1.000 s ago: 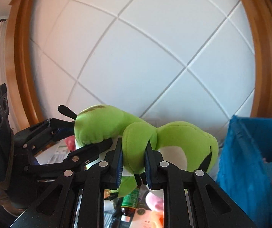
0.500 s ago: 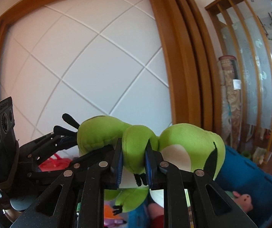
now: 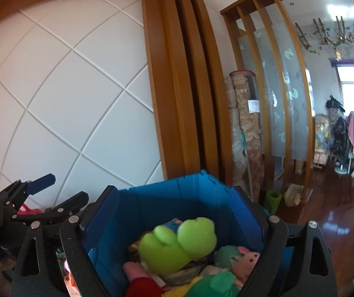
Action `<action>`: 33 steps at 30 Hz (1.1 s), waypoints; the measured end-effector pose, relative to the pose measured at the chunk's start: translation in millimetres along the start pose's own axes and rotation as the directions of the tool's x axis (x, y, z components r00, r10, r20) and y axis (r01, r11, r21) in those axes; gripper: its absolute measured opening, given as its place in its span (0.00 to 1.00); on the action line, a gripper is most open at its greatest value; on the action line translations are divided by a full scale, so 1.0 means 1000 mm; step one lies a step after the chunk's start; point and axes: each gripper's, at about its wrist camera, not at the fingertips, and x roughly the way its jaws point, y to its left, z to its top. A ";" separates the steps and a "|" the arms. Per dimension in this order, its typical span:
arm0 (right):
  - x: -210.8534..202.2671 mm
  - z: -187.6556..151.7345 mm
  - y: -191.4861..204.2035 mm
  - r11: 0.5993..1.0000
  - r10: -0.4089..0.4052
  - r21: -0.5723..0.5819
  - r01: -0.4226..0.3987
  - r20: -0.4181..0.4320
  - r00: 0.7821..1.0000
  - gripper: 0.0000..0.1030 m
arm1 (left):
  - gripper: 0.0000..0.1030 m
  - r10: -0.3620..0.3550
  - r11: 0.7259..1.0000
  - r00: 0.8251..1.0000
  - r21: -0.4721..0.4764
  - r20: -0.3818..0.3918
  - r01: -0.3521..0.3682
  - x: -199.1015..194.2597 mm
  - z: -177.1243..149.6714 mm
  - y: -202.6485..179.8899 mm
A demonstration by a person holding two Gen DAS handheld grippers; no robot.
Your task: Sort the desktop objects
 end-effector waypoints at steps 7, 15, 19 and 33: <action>-0.007 -0.014 0.004 1.000 -0.006 -0.024 0.006 -0.020 1.000 1.00 | 0.81 0.071 0.997 0.997 0.022 -0.006 -0.071 -0.024 -0.020 -0.006; -0.032 -0.028 -0.001 0.997 0.067 0.046 -0.066 -0.033 0.997 1.00 | 0.81 0.111 0.994 0.994 -0.016 0.013 -0.111 -0.063 -0.032 -0.003; -0.070 -0.019 0.013 0.979 0.165 0.105 -0.173 0.077 0.983 1.00 | 0.81 0.131 0.989 0.990 -0.071 0.044 -0.128 -0.095 -0.037 0.014; -0.190 -0.070 0.134 0.994 0.085 -0.063 -0.088 -0.051 0.995 1.00 | 0.93 0.282 0.959 0.959 -0.027 -0.008 -0.282 -0.252 -0.110 0.086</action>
